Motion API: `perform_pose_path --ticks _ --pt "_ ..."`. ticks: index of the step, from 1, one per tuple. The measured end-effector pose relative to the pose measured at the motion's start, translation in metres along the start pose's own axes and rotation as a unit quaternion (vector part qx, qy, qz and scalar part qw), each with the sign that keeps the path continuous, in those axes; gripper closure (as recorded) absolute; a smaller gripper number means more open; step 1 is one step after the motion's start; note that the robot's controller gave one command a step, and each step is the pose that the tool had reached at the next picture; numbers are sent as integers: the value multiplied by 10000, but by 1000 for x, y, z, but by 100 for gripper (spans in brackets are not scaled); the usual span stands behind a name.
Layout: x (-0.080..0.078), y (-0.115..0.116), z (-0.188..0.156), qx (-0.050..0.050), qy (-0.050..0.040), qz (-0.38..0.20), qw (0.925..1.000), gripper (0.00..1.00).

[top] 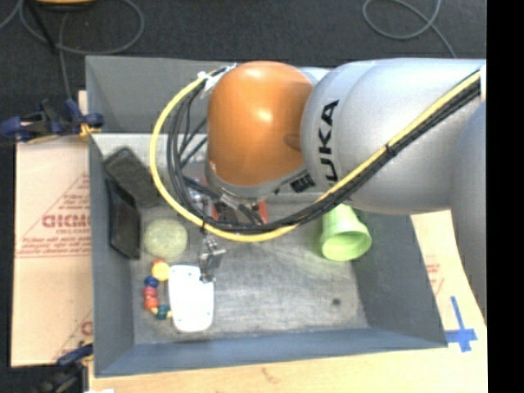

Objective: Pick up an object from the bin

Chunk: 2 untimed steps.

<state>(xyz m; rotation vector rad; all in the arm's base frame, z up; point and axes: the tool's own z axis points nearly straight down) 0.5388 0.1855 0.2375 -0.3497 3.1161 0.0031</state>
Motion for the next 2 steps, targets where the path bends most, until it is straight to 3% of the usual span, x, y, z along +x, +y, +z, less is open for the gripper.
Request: perform_pose_path --ticks 1,2 --pt "-101 -71 45 14 13 1544 9880 100" --pt "-101 -70 43 11 5 1535 9882 100"
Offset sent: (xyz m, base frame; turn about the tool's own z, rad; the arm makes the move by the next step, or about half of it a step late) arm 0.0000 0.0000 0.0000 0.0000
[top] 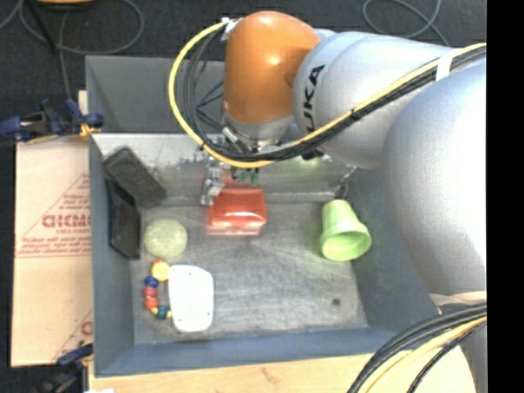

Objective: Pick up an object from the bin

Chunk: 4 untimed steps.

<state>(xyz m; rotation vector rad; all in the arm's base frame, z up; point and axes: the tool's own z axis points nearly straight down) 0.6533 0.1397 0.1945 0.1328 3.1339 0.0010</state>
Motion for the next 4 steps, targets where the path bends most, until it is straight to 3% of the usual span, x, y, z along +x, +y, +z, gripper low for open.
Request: perform_pose_path --ticks 2,3,4 --pt "31 32 26 -16 -3 -964 9953 100" --pt "70 55 72 -2 10 -509 9987 0" --pt "70 55 72 -5 7 -505 9987 0"
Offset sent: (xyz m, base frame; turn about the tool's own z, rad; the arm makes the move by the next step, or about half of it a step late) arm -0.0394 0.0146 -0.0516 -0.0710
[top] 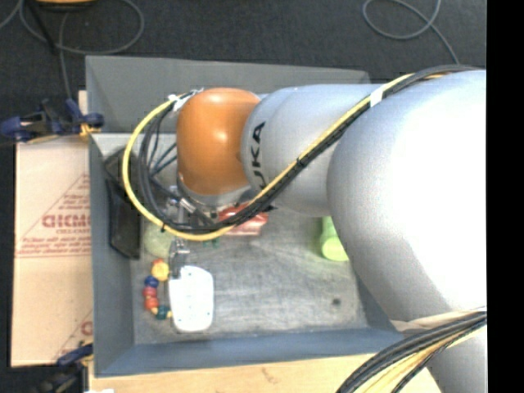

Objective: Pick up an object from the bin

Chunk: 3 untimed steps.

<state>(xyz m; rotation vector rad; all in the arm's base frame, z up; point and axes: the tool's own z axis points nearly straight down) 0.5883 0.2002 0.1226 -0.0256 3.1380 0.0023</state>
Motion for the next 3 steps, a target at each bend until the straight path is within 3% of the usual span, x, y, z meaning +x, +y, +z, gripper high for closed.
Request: perform_pose_path --ticks 1,2,3 --pt "3 -7 18 -2 -20 -1046 9945 0" --pt "4 -13 35 -49 -61 -2270 9739 0" --pt "17 -15 32 -34 -124 -2573 9662 0"
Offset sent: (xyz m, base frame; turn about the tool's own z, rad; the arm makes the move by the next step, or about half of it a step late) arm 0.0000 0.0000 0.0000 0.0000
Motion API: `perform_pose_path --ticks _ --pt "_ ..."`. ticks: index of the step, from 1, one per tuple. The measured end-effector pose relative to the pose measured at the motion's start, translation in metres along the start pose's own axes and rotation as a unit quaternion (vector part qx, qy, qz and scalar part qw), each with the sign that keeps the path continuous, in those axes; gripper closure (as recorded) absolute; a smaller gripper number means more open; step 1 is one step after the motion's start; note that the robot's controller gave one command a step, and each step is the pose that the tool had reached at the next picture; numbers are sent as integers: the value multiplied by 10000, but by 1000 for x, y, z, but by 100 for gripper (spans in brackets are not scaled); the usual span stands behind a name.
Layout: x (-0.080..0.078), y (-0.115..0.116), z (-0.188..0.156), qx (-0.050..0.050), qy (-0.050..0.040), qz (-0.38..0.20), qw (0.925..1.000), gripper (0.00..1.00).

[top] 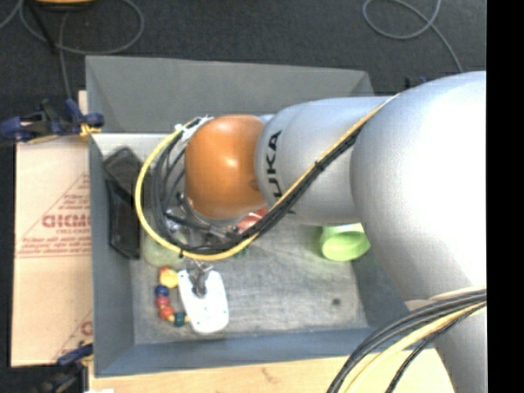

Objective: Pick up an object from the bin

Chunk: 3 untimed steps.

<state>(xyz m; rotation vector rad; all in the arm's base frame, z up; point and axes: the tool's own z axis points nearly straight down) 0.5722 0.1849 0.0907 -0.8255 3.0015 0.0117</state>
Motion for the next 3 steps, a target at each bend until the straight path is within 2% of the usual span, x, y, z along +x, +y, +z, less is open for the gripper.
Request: perform_pose_path --ticks 1,2,3 --pt "5 30 4 11 137 -3641 9312 100" --pt "5 30 4 9 137 -3633 9316 100" --pt "5 24 4 -33 130 -3634 9315 100"
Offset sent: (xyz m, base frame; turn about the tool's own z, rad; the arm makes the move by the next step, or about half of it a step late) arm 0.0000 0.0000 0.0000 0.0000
